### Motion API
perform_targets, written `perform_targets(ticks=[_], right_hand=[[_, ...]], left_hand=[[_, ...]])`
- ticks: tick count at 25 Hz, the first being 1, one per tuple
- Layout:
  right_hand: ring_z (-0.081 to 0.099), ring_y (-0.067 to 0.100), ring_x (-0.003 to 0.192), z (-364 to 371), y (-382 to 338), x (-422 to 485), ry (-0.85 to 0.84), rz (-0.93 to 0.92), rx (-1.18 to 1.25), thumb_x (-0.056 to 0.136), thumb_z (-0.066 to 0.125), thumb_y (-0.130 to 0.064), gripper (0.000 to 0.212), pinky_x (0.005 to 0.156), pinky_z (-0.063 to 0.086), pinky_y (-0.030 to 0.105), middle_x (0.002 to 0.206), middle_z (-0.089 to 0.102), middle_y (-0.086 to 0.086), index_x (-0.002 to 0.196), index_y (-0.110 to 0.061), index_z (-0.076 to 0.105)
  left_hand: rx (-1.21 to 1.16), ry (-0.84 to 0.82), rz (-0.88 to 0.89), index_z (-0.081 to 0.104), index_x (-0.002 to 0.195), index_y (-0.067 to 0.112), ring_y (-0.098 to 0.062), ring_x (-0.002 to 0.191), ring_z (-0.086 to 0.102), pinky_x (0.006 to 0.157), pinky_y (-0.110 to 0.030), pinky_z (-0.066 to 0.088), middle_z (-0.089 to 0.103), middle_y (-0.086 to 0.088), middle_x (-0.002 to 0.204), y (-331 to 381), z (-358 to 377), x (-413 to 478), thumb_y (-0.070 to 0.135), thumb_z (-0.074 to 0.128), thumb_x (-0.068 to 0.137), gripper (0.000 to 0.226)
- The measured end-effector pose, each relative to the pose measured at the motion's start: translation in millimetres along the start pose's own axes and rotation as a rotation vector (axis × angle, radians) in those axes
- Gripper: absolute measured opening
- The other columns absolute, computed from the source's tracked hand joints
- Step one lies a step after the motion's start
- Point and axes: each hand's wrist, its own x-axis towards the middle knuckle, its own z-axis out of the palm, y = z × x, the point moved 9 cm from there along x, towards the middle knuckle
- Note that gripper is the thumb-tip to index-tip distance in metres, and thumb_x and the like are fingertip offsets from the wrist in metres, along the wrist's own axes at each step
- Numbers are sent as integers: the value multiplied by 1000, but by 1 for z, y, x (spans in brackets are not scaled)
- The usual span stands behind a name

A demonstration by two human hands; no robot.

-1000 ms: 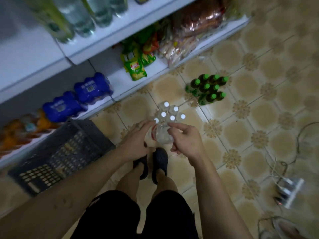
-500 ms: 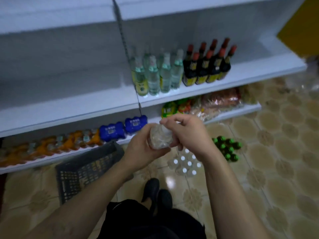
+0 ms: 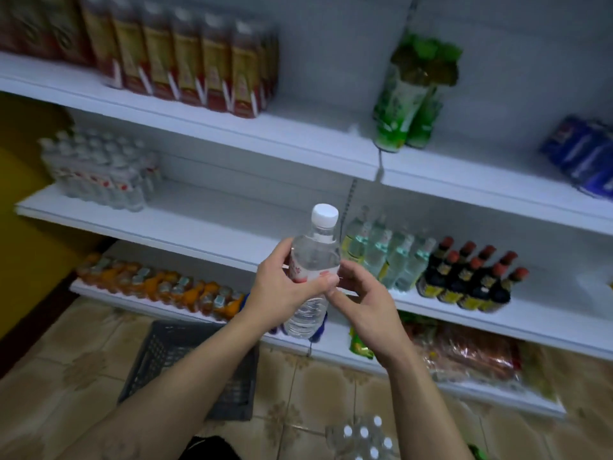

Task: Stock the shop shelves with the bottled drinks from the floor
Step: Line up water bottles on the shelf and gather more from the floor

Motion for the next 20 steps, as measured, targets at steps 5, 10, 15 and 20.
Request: perform_targets(ticks=[5,10,15,20], right_hand=[[68,14,107,70,-50,45,-129,-95,-28,83,77,-11,43,94,55,41,113,72,-2,122,-18,60],[66,13,110,146,-86,93,-187,-146,-70,80,81,-21,54,95,55,43,119,69,-8,128,-27,57],[65,11,108,198,-101,131,-182,-184,-103,78,82,-17,58,93,56,39,117,69,-11,129,-29,56],[63,8,110,236,-90,168,-223,-143,-191,75,84,-24,65,94,55,40,119,66,-16,130,-36,51]], left_hand=[[-4,2,48,61,112,31,-7,94,67,79,-29,57,71,11,102,21,-76,23,27,87,68,51],[40,-4,79,59,112,35,-4,95,66,74,-24,56,69,16,102,26,-160,53,44,84,62,57],[71,-35,86,57,114,38,-4,97,65,77,-24,57,68,17,104,15,-217,86,50,82,62,60],[73,-69,16,57,117,35,-4,99,65,79,-20,54,68,18,105,-16,-251,109,42,83,65,59]])
